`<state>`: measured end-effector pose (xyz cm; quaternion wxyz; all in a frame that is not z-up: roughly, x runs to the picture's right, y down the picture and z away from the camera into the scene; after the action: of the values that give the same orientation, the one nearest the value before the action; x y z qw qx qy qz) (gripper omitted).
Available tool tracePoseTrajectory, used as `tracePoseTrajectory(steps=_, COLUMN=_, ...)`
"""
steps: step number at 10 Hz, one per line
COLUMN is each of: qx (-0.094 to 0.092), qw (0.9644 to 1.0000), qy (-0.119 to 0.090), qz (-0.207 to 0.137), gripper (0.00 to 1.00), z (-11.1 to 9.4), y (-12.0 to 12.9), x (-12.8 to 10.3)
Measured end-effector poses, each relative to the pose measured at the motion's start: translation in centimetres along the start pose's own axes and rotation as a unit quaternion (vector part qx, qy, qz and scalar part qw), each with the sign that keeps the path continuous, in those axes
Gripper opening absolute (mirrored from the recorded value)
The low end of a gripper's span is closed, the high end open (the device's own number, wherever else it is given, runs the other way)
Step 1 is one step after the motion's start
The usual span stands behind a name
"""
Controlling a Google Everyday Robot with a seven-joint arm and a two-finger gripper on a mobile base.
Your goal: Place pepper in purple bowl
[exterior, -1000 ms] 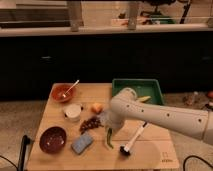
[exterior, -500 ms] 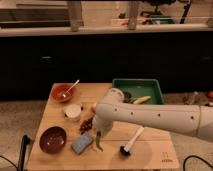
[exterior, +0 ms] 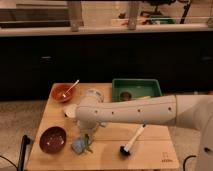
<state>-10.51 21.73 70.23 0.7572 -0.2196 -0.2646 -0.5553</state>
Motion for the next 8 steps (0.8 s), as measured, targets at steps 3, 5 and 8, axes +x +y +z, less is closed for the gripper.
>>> tracePoseTrajectory(steps=3, qx=-0.010, qw=0.9995, qy=0.004, qz=-0.028, gripper=0.00, z=-0.1, y=-3.0, x=-1.6)
tracePoseTrajectory(steps=5, qx=-0.014, qw=0.9991, qy=0.008, qz=-0.038, gripper=0.00, z=-0.2, y=-4.2, x=-2.1)
tracePoseTrajectory(steps=8, qx=-0.015, qw=0.9988, qy=0.009, qz=-0.047, gripper=0.00, z=-0.2, y=-5.6, x=-2.5)
